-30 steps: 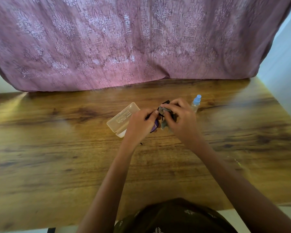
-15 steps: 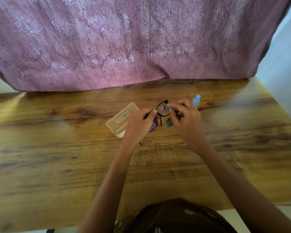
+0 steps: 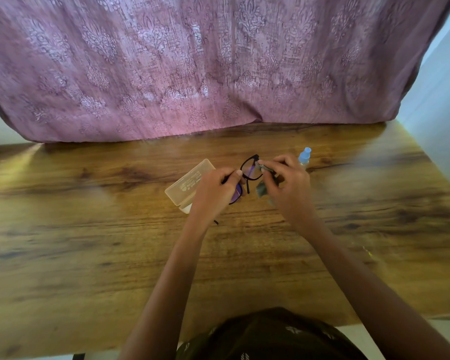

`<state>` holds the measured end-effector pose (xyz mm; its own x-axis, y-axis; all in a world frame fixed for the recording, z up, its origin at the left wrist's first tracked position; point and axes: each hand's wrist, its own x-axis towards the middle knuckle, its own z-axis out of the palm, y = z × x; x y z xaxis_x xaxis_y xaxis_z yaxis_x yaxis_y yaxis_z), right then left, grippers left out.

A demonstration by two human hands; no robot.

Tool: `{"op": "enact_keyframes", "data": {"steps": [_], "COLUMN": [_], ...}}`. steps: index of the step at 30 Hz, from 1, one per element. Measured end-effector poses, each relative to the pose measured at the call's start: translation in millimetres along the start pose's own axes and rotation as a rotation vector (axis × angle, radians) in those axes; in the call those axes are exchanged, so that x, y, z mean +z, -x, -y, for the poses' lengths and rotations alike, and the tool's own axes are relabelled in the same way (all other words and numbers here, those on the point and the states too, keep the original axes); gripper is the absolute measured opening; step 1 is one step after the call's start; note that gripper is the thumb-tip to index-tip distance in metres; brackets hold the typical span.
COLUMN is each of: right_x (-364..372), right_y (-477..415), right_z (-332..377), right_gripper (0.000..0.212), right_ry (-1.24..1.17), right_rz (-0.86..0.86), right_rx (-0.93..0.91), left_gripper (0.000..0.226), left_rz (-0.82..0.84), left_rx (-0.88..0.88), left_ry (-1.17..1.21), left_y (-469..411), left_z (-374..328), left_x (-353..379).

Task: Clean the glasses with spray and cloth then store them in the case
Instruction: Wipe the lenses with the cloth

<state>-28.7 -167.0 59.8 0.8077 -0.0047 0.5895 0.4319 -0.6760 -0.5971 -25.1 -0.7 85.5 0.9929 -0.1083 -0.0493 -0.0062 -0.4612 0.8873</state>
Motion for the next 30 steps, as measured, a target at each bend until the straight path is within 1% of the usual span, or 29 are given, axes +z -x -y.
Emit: {"op": "enact_keyframes", "data": {"steps": [8, 11, 14, 19, 25, 30], "right_x": [-1.6, 0.9, 4.0, 4.2, 2.0, 3.1], "right_y": [10.2, 12.6, 11.3, 3.2, -7.1, -1.8], "right_z": [3.1, 9.9, 14.5, 11.9, 2.1, 7.2], "right_gripper": [0.021, 0.022, 0.022, 0.021, 0.022, 0.021], "right_ry": [-0.008, -0.01, 0.0, 0.033, 0.052, 0.038], "right_rz": [0.014, 0.03, 0.04, 0.043, 0.009, 0.03], "right_rx": [-0.024, -0.082, -0.129, -0.112, -0.018, -0.095], "left_gripper": [0.033, 0.031, 0.029, 0.029, 0.032, 0.03], "left_rz": [-0.014, -0.002, 0.007, 0.008, -0.002, -0.003], "left_rx": [-0.009, -0.025, 0.003, 0.018, 0.016, 0.02], "left_ry": [-0.009, -0.003, -0.016, -0.044, -0.032, -0.034], "left_y": [0.9, 0.3, 1.6, 2.8, 4.5, 5.0], "left_z": [-0.9, -3.7, -5.9, -7.9, -7.2, -6.4], "left_x": [0.5, 1.7, 4.3, 5.3, 5.1, 4.3]}}
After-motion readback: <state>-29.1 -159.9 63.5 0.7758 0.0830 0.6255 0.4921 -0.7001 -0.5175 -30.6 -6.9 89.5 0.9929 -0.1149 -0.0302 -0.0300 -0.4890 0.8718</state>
